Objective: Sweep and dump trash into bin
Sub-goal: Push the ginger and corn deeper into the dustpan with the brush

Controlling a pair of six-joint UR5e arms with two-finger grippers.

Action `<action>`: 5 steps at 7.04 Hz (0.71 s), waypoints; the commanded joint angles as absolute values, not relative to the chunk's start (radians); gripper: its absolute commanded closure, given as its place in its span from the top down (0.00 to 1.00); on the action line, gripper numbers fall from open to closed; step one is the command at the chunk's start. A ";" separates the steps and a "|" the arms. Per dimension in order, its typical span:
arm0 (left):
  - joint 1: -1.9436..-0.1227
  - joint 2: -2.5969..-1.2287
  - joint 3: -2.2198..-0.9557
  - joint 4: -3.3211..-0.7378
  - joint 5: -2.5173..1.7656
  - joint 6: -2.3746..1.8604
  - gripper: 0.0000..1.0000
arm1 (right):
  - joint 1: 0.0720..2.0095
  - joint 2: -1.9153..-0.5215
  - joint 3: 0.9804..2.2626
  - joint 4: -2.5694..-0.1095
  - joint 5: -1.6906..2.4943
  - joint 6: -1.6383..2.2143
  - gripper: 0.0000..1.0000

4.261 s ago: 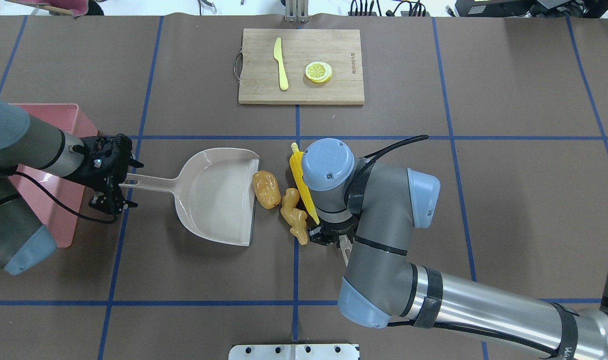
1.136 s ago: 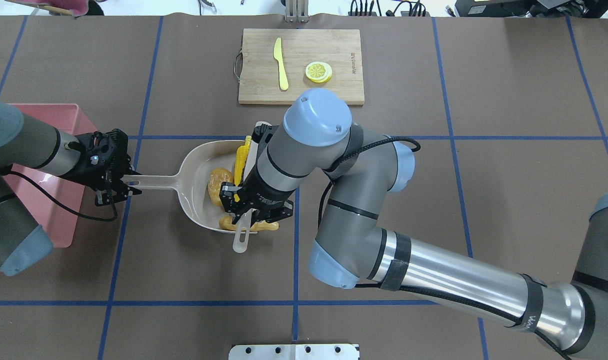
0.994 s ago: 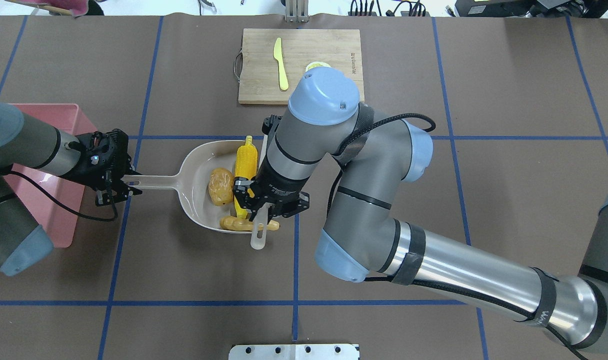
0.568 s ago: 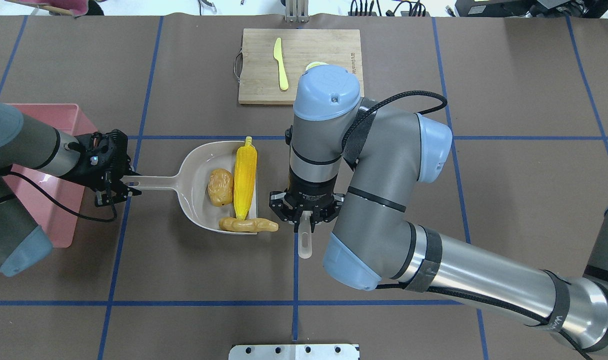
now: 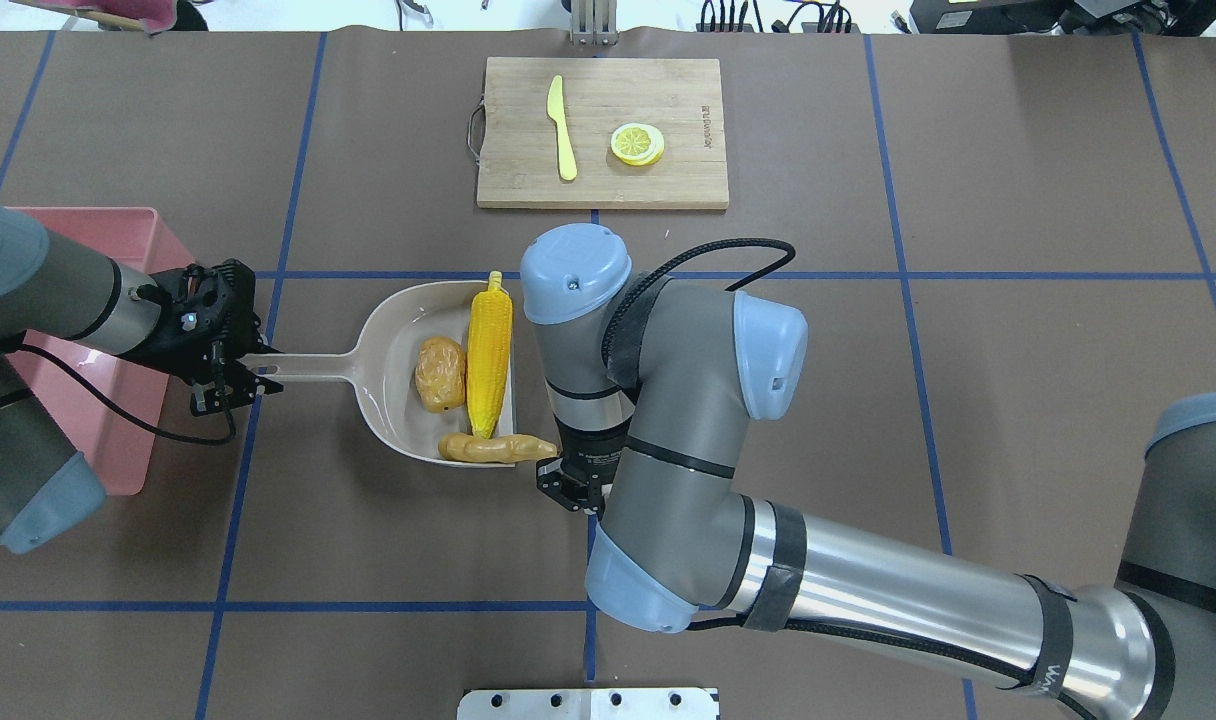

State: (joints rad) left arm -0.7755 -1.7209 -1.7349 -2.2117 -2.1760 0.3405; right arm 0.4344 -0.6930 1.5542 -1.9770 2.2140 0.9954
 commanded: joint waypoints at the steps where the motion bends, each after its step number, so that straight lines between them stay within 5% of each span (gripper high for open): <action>1: -0.775 -1.723 -1.732 -2.214 -2.177 0.336 0.00 | 0.417 -0.648 1.464 -1.855 2.226 0.999 0.00; 5: -0.775 -1.724 -1.739 -2.210 -2.175 0.337 0.00 | 0.413 -0.627 1.407 -1.614 2.227 1.109 0.00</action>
